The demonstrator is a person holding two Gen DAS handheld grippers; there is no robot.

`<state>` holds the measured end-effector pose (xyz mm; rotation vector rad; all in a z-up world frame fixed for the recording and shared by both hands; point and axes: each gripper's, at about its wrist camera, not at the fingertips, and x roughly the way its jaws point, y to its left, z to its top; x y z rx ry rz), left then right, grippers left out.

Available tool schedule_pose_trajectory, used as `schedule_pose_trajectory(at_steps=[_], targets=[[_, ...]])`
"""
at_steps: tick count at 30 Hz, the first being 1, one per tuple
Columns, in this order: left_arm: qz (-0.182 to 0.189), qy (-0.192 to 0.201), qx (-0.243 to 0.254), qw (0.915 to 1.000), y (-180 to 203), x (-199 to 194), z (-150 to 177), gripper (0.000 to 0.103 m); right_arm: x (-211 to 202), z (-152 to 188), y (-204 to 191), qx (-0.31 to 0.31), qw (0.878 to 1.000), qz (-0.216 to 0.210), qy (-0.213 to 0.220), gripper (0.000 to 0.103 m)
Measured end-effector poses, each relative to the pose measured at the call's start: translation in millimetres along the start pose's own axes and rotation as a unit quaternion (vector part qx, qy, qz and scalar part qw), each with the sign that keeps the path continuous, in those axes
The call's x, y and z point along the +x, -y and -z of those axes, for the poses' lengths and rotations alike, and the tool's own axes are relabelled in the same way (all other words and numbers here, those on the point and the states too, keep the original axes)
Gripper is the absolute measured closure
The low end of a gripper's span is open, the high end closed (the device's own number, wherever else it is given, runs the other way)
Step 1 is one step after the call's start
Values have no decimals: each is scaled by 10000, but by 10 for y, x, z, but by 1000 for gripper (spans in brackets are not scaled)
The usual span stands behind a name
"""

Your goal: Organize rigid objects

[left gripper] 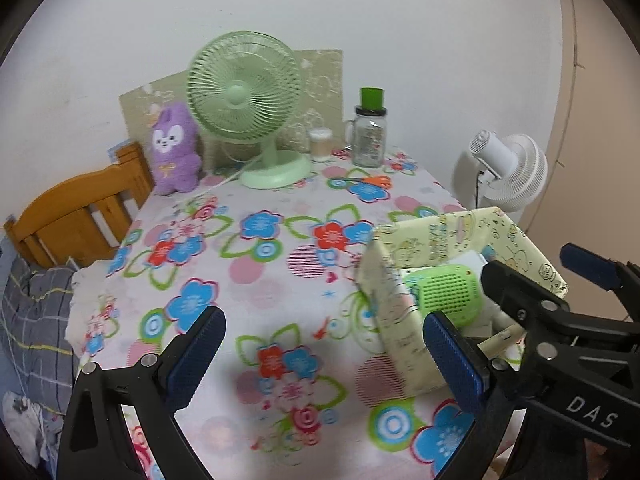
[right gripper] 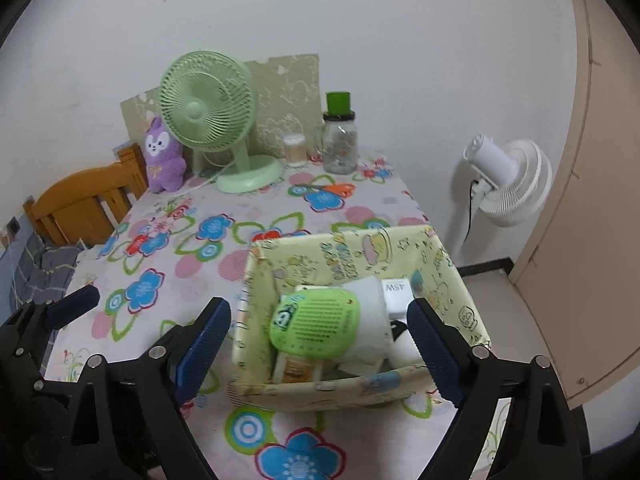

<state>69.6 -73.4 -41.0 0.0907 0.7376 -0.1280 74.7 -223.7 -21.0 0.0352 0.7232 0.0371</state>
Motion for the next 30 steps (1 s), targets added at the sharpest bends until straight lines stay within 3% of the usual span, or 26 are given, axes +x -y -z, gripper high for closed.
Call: schedule_pose_trajectory(at_steps=[9, 20, 30], targets=[[-180, 155, -101, 9997, -347, -276, 133, 3, -194, 32, -329, -218, 9995, -125, 206, 8], [-423, 450, -392, 9973, -691, -593, 206, 0, -397, 37, -477, -31, 9986, -348, 387, 6], [-317, 441, -398, 9977, -757, -640, 188, 0, -519, 52, -450, 58, 9984, -240, 502, 5]])
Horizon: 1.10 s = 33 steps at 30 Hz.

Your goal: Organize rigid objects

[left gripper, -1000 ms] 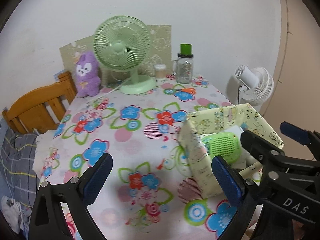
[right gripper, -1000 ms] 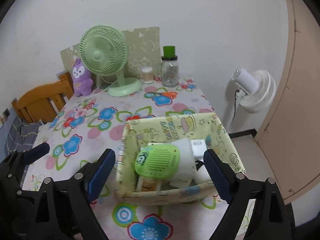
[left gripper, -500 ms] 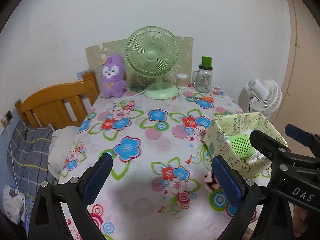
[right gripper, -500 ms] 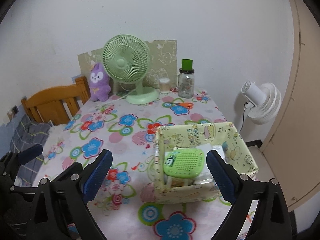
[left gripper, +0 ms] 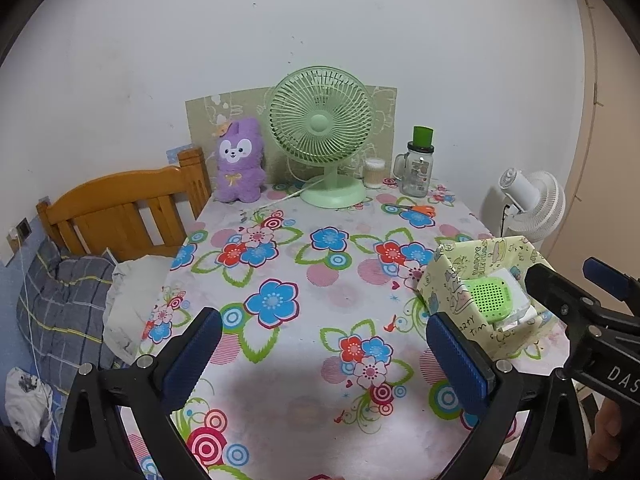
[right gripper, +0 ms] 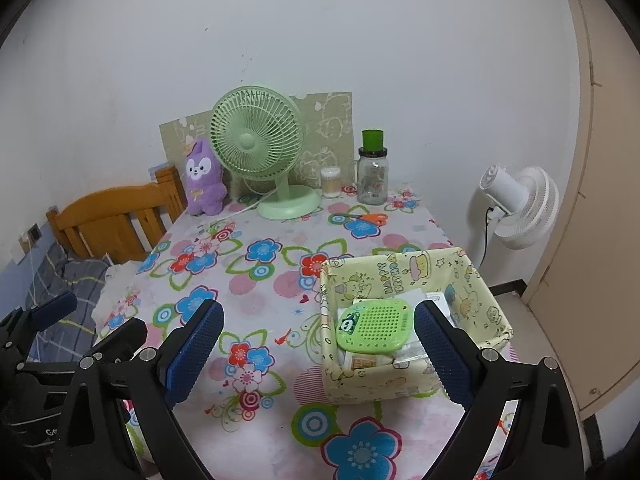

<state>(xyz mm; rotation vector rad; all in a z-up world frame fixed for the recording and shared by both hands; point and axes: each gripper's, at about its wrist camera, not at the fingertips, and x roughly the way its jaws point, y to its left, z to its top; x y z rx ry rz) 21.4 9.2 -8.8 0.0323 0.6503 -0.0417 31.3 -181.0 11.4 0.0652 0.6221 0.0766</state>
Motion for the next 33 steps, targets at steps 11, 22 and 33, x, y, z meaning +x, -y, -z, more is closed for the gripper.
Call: schedule_pose_trajectory(at_steps=[11, 22, 33], targets=[[78, 120, -59, 9999, -87, -107, 4, 0, -82, 15, -18, 51, 9999, 70, 109, 5], [135, 188, -163, 9996, -156, -121, 18, 0, -96, 91, -110, 2, 9999, 122, 103, 5], [148, 232, -130, 9995, -153, -126, 23, 0, -104, 126, -118, 90, 9996, 204, 158, 5]])
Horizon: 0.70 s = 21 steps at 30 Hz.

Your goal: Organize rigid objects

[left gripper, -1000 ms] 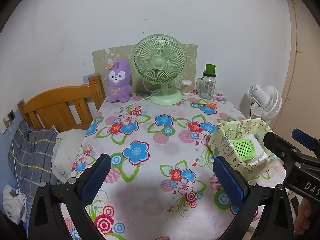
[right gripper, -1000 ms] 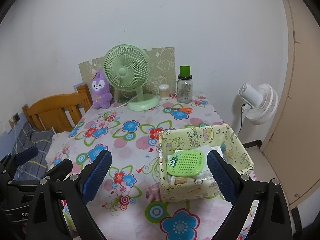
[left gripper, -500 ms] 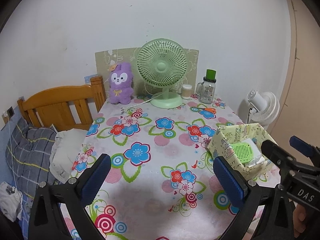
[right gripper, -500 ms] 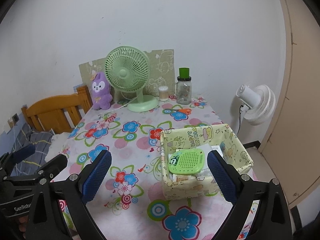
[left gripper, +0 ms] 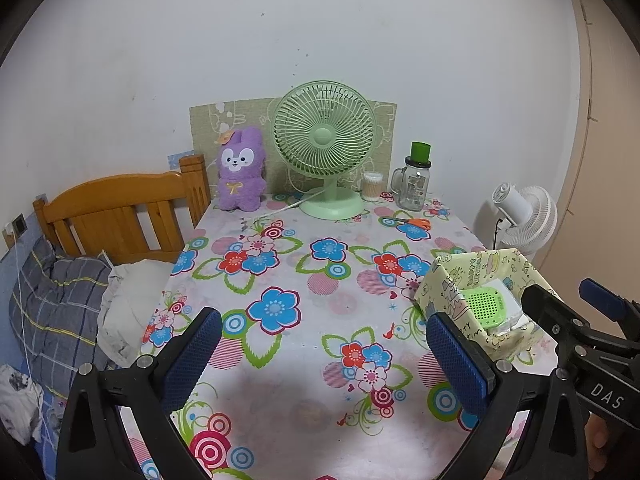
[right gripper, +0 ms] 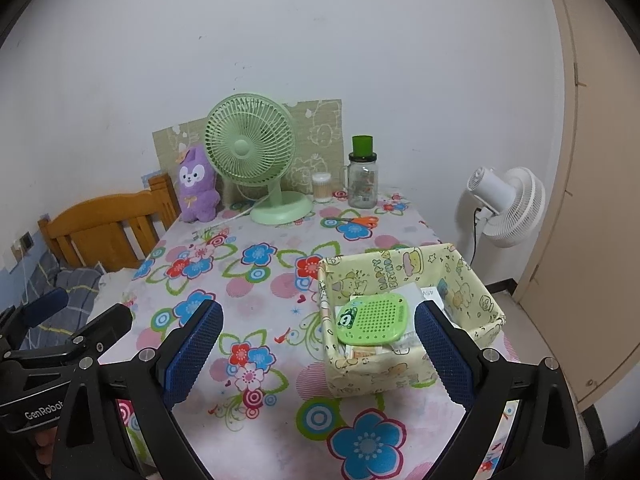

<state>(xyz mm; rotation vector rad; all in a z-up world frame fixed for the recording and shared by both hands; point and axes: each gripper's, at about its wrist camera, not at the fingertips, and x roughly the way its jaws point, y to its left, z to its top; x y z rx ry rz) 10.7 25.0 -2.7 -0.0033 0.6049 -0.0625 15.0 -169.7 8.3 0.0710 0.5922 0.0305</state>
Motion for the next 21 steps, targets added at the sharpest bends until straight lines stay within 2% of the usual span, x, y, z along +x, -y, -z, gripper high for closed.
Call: schedule_pose_trajectory(at_steps=[21], targets=[[46, 44, 44, 10000, -5, -40, -1, 0, -24, -2, -21, -72, 10000, 49, 30, 5]])
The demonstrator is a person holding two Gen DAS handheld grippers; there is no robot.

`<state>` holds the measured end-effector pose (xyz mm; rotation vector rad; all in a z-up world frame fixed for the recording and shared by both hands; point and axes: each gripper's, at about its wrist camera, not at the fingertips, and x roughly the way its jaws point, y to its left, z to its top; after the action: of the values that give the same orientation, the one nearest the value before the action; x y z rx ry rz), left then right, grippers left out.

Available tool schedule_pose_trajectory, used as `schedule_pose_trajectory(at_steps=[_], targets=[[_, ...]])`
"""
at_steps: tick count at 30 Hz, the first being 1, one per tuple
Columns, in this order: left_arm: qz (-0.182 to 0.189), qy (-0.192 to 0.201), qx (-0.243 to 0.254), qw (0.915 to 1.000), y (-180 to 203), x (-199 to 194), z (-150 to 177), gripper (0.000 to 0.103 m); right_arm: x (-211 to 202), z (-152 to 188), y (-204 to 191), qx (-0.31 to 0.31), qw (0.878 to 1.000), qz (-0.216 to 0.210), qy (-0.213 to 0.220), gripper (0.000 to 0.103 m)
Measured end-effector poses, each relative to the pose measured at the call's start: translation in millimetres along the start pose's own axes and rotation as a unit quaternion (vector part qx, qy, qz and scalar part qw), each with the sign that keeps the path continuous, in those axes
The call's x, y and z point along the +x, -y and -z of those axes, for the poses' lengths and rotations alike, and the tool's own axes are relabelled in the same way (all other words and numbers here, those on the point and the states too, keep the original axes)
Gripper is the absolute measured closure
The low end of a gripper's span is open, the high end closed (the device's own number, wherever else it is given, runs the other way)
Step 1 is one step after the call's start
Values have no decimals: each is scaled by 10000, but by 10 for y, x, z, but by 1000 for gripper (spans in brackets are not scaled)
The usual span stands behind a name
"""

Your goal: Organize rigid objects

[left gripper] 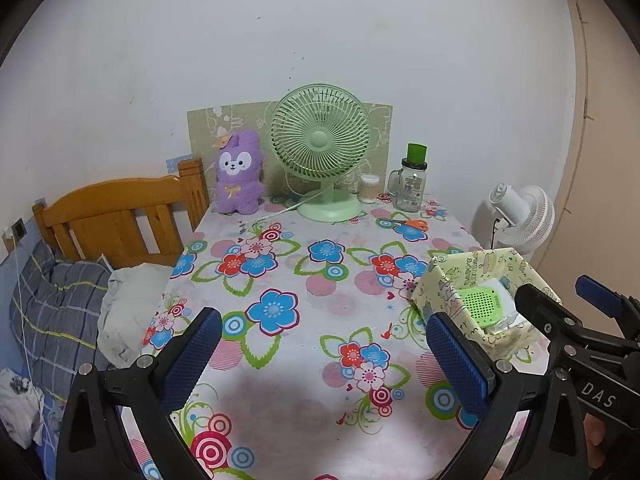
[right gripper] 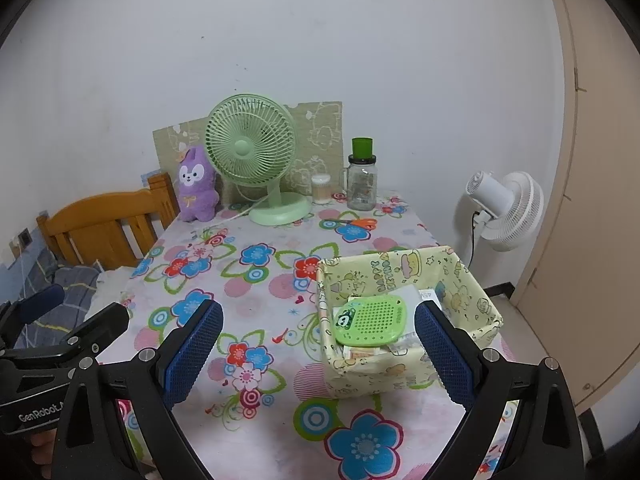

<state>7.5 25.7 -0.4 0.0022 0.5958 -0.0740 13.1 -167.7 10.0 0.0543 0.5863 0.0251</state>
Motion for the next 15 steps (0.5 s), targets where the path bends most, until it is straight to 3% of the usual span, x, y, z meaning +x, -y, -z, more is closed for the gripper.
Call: schedule_pose_trajectory(at_steps=[15], targets=[[42, 29, -75, 10000, -12, -41, 5, 0, 28, 7, -58, -216, 9997, 145, -23, 5]])
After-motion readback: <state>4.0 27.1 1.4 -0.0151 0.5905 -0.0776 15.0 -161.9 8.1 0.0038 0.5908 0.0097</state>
